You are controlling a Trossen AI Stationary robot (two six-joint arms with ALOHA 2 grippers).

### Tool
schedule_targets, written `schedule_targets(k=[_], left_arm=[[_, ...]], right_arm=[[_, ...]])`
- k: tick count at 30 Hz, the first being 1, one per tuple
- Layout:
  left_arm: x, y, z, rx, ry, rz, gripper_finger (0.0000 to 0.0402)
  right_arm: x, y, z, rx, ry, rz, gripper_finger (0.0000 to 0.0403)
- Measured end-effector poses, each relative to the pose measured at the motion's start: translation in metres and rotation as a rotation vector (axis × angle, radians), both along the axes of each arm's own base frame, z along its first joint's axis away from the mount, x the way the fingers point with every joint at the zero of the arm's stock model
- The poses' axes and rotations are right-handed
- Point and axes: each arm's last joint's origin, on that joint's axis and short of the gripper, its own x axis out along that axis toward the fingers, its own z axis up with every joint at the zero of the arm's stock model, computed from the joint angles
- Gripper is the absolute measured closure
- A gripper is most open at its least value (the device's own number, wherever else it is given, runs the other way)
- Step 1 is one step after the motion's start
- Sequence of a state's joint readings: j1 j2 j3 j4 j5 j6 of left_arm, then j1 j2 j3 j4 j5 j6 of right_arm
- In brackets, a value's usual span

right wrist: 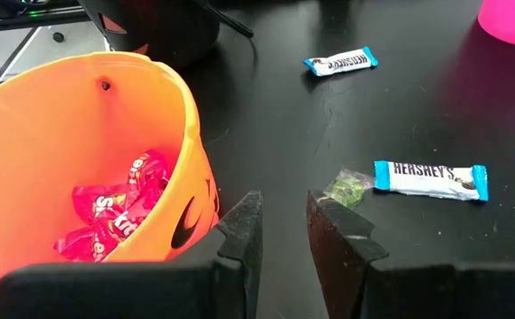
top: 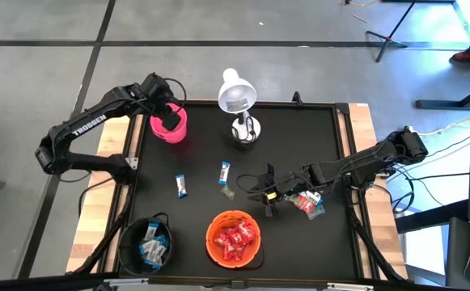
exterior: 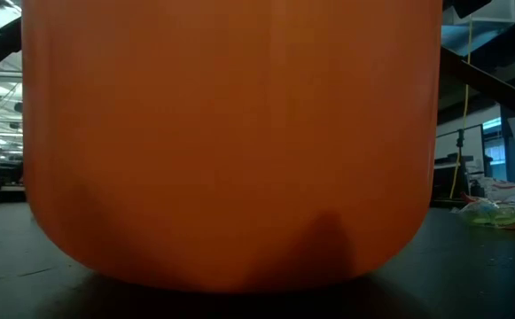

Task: Sort candy
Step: Put the green candy into the pink bucket, then put the white candy into the black bucket

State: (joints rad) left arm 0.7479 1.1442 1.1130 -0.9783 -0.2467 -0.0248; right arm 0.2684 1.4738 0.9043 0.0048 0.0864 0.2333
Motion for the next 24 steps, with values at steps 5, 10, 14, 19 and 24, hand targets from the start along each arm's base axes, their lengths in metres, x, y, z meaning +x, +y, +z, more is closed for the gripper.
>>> schedule_targets(k=[5,10,14,19,24], left_arm=[[0.002,-0.002,0.001,-0.043,-0.063,-0.061,0.0256],[0.014,-0.028,0.01,-0.173,-0.241,-0.382,0.0257],[0.023,-0.062,0.015,-0.211,-0.26,-0.565,0.0258],[0.037,-0.108,0.014,-0.267,-0.226,-0.706,0.0259],[0.056,-0.159,0.002,-0.25,-0.114,-0.829,0.0259]], right_arm=[[0.0,0.0,0.0,0.0,0.0,0.0,0.0316],[0.0,0.0,0.0,0.0,0.0,0.0,0.0316],[0.0,0.0,0.0,0.005,0.0,-0.006,0.0316],[0.0,0.0,0.0,0.018,0.001,-0.021,0.0316],[0.0,0.0,0.0,0.019,0.0,-0.022,0.0316]])
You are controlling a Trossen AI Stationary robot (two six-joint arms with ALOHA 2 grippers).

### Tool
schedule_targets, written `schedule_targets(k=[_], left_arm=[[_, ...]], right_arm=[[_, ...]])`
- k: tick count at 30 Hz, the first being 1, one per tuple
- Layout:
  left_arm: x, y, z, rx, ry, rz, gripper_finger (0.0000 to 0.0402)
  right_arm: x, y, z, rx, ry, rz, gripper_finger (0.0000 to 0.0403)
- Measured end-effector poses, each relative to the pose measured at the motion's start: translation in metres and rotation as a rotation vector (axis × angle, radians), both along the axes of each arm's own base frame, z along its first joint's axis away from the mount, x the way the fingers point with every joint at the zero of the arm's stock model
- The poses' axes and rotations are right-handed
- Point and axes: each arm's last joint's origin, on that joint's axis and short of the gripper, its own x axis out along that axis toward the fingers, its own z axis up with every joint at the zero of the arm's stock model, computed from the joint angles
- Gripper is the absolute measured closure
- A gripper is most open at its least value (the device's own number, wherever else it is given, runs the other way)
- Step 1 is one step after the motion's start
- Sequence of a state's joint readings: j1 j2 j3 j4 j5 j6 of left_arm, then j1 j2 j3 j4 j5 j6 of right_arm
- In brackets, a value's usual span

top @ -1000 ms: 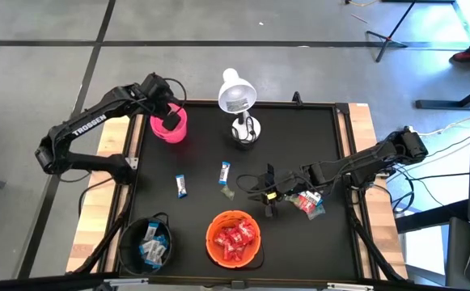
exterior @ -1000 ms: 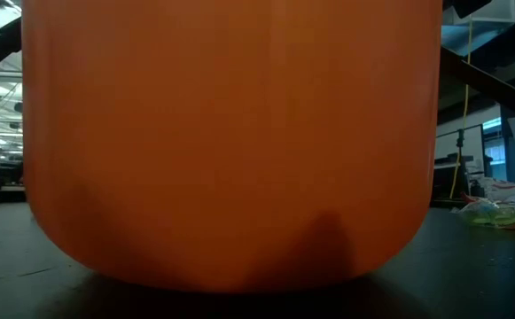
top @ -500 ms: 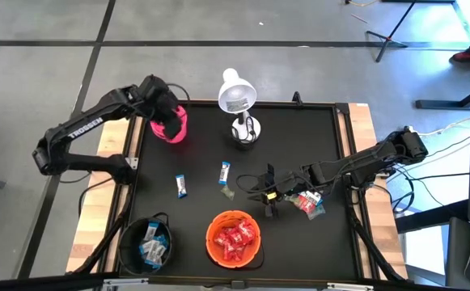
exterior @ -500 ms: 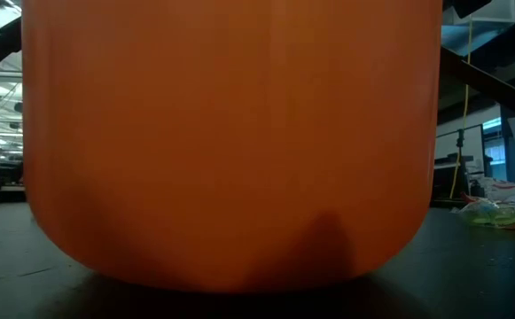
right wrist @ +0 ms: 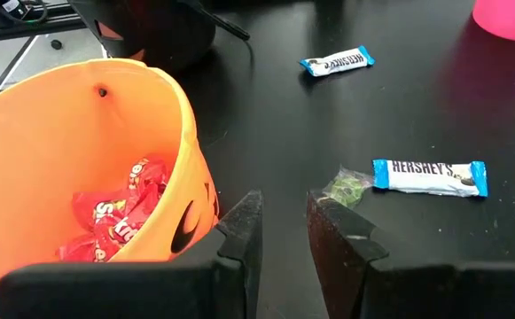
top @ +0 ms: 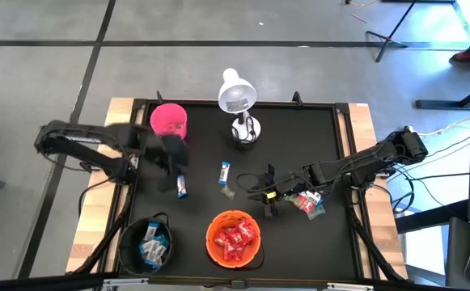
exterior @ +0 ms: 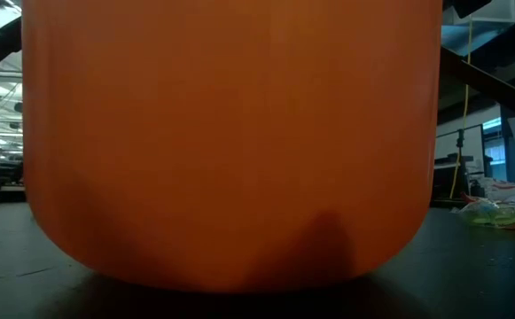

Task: Sort candy
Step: Put the white candy into the black bucket

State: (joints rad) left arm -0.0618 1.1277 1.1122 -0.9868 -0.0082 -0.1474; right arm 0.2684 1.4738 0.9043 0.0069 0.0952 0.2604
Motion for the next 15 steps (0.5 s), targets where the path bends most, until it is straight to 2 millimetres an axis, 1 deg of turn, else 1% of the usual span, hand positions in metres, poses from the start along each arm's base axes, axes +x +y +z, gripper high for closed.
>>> schedule_targets(k=[4,7,11,15], left_arm=[[0.014,-0.04,-0.018,0.093,0.074,-0.086,0.0259],[0.024,-0.063,-0.036,0.144,0.14,-0.103,0.0259],[0.035,-0.084,-0.062,0.177,0.231,-0.033,0.0259],[0.045,-0.093,-0.089,0.203,0.336,0.061,0.0259]], right_arm=[[0.0,0.0,0.0,0.0,-0.002,0.0,0.0316],[0.0,0.0,0.0,0.0,-0.002,0.0,0.0316],[0.0,0.0,0.0,0.0,-0.002,0.0,0.0316],[0.0,0.0,0.0,0.0,-0.002,-0.001,0.0316]])
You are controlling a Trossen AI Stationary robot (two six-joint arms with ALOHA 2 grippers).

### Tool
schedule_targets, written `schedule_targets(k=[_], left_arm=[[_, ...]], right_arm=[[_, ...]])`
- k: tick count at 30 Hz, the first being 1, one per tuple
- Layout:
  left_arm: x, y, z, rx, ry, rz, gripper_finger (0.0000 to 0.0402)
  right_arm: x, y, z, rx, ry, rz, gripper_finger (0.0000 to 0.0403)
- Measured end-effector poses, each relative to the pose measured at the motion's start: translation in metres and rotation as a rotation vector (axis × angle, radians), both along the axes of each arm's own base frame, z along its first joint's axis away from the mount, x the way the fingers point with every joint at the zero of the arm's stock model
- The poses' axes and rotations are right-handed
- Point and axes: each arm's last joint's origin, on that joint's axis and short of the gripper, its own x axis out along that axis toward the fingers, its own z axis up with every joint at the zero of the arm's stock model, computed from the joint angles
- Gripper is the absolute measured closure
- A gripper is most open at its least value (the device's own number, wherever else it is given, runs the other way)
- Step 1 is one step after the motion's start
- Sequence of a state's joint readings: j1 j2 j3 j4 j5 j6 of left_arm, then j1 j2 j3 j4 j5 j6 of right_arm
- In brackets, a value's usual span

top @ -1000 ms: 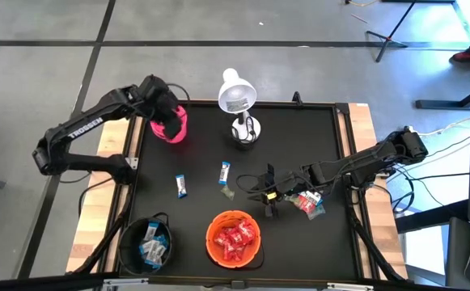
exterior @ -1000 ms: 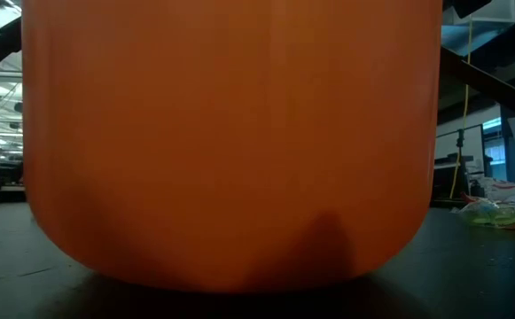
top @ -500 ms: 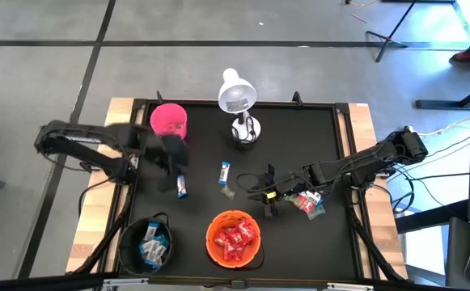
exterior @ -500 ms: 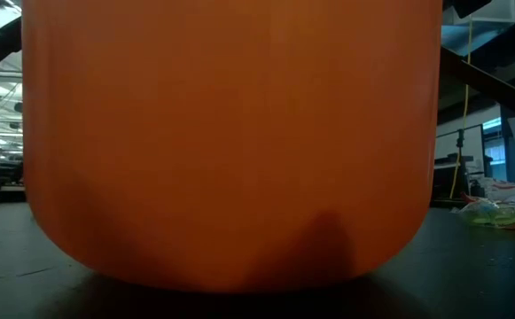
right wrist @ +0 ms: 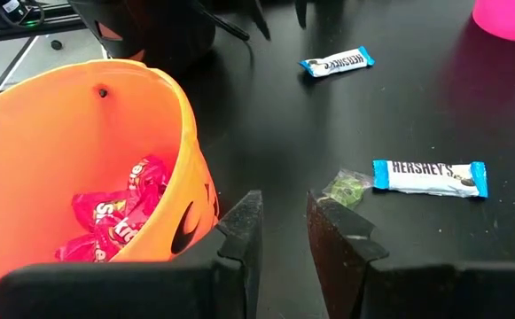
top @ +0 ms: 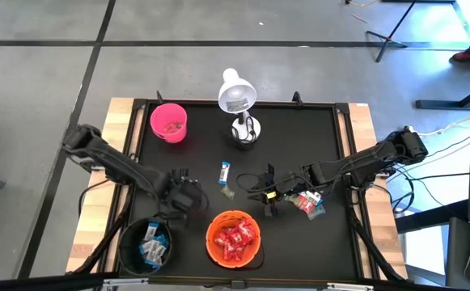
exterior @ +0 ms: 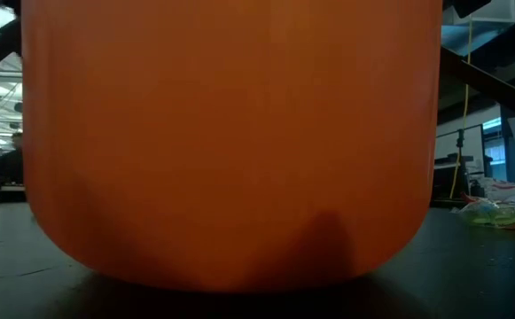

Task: Sort candy
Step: Put the white candy into the black bucket

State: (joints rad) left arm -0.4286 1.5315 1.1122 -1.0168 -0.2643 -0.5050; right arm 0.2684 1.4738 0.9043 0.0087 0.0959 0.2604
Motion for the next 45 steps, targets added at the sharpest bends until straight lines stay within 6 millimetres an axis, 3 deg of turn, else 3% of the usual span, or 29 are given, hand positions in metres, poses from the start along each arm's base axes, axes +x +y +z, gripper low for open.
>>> schedule_targets(k=[8,15,22,25,37,45], left_arm=[[0.011,-0.009,-0.037,0.061,0.126,0.055,0.0259],[0.015,-0.006,-0.049,0.082,0.168,0.071,0.0259],[-0.004,0.006,-0.077,0.052,0.276,0.095,0.0259],[-0.01,0.009,-0.089,0.003,0.239,0.114,0.0259],[-0.014,0.013,-0.088,0.058,0.113,0.141,0.0267],[-0.015,0.016,-0.091,0.124,0.068,0.165,0.0336]], right_arm=[[0.0,0.0,0.0,0.005,0.002,0.008,0.0316],[0.0,0.0,0.0,0.008,0.005,0.007,0.0316],[-0.001,0.001,-0.001,0.039,0.015,0.023,0.0316],[-0.001,0.001,-0.001,0.044,0.024,0.033,0.0316],[-0.001,0.001,-0.001,0.039,0.02,0.023,0.0316],[-0.001,0.001,-0.001,0.037,0.019,0.021,0.0316]])
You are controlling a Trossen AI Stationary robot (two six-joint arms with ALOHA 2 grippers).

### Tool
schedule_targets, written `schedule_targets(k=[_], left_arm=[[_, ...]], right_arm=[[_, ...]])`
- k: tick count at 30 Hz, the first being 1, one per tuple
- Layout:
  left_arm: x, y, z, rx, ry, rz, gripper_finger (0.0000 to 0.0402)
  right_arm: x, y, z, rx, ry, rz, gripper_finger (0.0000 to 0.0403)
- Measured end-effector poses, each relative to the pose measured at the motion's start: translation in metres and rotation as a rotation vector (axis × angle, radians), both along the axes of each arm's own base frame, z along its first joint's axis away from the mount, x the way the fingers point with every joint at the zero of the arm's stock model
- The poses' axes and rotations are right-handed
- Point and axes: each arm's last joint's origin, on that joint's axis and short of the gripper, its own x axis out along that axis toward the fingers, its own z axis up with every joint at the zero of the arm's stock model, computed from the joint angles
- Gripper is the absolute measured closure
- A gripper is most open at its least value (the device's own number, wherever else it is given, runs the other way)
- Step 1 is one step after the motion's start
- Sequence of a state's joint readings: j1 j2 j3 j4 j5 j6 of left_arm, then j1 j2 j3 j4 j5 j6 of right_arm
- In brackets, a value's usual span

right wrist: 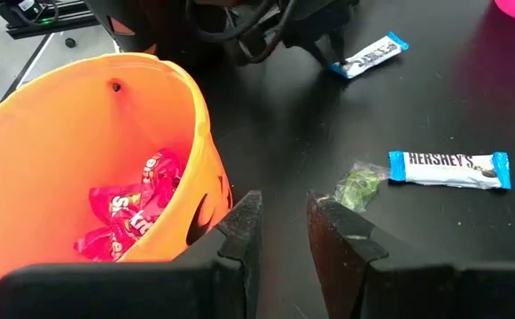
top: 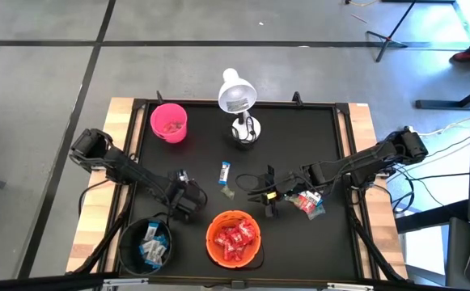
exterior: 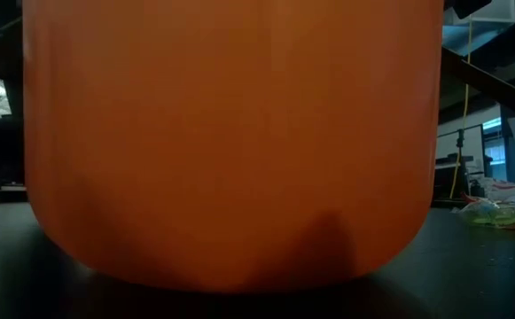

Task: Sort candy
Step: Put the white candy into the black bucket

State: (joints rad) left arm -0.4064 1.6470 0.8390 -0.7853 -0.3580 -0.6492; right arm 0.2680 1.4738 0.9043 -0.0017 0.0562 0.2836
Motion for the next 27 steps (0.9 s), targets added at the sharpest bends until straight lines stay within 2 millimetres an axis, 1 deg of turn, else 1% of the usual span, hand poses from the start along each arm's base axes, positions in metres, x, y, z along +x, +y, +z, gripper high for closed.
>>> schedule_targets(k=[3,5,7,9,13,17,19,22,25,27], left_arm=[[0.0,0.001,0.0,0.024,-0.008,0.013,0.0386],[0.0,0.001,0.001,0.03,-0.007,0.014,0.0394],[0.001,0.001,0.009,0.035,0.007,0.001,0.0399],[0.002,0.001,0.027,0.06,-0.014,-0.001,0.0401],[-0.001,0.003,0.075,0.126,-0.085,-0.006,0.0401],[-0.01,0.005,0.119,0.142,-0.237,-0.006,0.0401],[-0.015,0.006,0.133,0.111,-0.321,-0.001,0.0401],[-0.017,0.007,0.14,0.053,-0.405,0.018,0.0401],[-0.014,0.005,0.132,0.025,-0.424,0.009,0.0395],[-0.012,0.003,0.121,-0.003,-0.404,-0.001,0.0379]], right_arm=[[0.0,0.0,0.0,0.0,0.0,0.0,0.0316],[0.0,0.0,0.0,0.0,0.0,0.0,0.0316],[0.0,0.0,0.0,0.0,0.0,0.0,0.0316],[0.0,0.0,0.0,0.0,0.0,0.0,0.0316],[0.0,0.0,0.001,-0.001,-0.007,-0.004,0.0316],[0.0,0.0,0.001,0.0,-0.01,-0.004,0.0316],[0.0,0.0,0.001,0.003,-0.009,-0.006,0.0316],[0.0,0.0,0.001,0.004,-0.009,-0.007,0.0316],[0.0,0.0,0.001,0.007,-0.008,-0.009,0.0316],[0.0,0.0,0.001,0.02,-0.005,-0.017,0.0316]])
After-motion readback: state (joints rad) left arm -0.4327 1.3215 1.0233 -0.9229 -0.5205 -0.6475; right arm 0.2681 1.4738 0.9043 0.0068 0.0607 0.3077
